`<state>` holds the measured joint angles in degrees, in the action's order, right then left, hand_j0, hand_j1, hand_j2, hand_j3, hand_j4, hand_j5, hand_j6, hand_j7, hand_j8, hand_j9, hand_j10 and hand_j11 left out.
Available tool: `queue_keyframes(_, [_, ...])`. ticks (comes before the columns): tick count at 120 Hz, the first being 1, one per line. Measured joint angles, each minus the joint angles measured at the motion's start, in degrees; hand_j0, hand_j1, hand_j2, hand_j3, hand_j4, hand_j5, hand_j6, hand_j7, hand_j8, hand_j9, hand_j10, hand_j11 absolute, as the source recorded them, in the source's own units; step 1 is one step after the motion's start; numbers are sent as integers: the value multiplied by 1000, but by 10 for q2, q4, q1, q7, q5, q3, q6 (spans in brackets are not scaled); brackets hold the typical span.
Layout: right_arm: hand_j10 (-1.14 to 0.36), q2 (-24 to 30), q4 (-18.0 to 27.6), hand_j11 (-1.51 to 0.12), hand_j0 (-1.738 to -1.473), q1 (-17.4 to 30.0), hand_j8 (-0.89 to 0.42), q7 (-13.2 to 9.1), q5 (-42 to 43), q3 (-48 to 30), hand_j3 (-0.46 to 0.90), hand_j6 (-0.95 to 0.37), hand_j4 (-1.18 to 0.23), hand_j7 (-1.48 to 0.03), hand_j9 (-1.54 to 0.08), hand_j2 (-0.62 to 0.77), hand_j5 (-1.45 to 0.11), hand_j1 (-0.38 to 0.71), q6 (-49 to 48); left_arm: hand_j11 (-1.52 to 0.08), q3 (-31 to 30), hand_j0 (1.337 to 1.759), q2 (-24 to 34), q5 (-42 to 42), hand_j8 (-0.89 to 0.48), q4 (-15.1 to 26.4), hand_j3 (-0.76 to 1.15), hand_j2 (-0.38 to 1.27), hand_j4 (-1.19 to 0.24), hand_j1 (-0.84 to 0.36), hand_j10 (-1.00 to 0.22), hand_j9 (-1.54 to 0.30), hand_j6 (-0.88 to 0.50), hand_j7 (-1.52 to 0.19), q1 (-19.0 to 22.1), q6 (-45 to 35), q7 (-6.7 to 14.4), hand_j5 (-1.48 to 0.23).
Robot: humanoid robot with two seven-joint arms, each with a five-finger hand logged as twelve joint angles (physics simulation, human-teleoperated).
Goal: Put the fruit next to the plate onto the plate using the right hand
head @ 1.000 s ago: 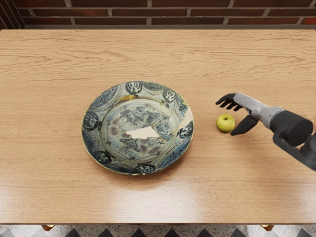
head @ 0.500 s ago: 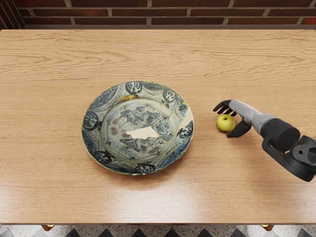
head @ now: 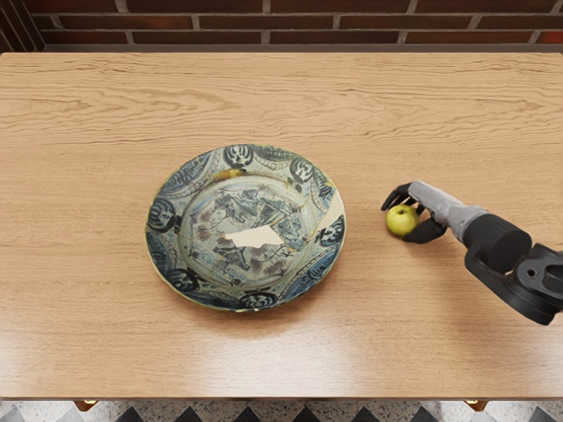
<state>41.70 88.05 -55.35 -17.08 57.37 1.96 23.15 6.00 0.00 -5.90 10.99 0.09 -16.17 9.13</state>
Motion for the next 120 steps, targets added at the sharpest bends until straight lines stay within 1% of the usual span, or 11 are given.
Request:
queue_keyframes(12, [-571,-1,-3,-716,-1650,1,-379,0,-6,0,-2,-402,-588,-721,-717,-5,-683,256,-2,-321,0,1658,0,0,-247,0,0,50,-247,53,-247,-321,-247,-321,0,0,0,-321])
queue_keyframes(32, [-627,2,-5,-796,-1651,-4,-414,0,-27,-3,0,-423,-639,-800,-796,114,-767,266,-13,-321,0,1658,0,0,-247,0,0,50,-247,53,-247,-321,-247,-321,0,0,0,-321])
queue_keyframes(42, [-640,14,-5,-822,-1653,-10,-454,0,-52,-22,0,-462,-650,-823,-822,204,-801,262,-47,-321,0,1658,0,0,-247,0,0,50,-247,53,-247,-321,-247,-321,0,0,0,-321])
queue_keyframes(64, [-650,64,-4,-861,-1655,-14,-431,1,-147,-119,0,-442,-656,-850,-861,231,-849,275,-204,-321,0,1658,0,0,-247,0,0,50,-247,53,-247,-321,-247,-321,0,0,0,-321])
queue_keyframes(71, [-649,88,-5,-873,-1656,-14,-414,0,-187,-154,1,-421,-640,-854,-872,216,-862,278,-269,-321,0,1658,0,0,-247,0,0,50,-247,53,-247,-321,-247,-321,0,0,0,-321])
queue_keyframes(82, [-652,123,-6,-879,-1657,-17,-412,-1,-259,-209,1,-424,-646,-860,-879,238,-871,286,-382,-321,0,1658,0,0,-247,0,0,50,-247,53,-247,-321,-247,-321,0,0,0,-321])
queue_keyframes(90, [-656,136,-6,-882,-1657,-36,-407,-1,-309,-232,0,-425,-638,-862,-882,246,-878,289,-441,-320,0,1658,0,0,-247,0,0,50,-247,54,-247,-320,-247,-320,0,0,0,-320])
queue_keyframes(102, [-647,137,-4,-879,-1657,-85,-399,-4,-366,-248,0,-423,-638,-865,-880,262,-884,299,-488,-320,0,1658,0,0,-247,0,0,50,-247,54,-247,-320,-247,-320,0,0,0,-320])
queue_keyframes(111, [-643,118,-2,-874,-1657,-124,-392,-8,-397,-251,0,-413,-634,-867,-875,272,-884,310,-502,-320,0,1658,0,0,-247,0,0,50,-247,54,-247,-320,-247,-320,0,0,0,-320])
queue_keyframes(120, [-641,84,0,-874,-1657,-157,-393,-10,-408,-249,0,-408,-631,-868,-876,279,-884,314,-502,-320,0,1658,0,0,-247,0,0,50,-247,53,-247,-320,-247,-320,0,0,0,-320])
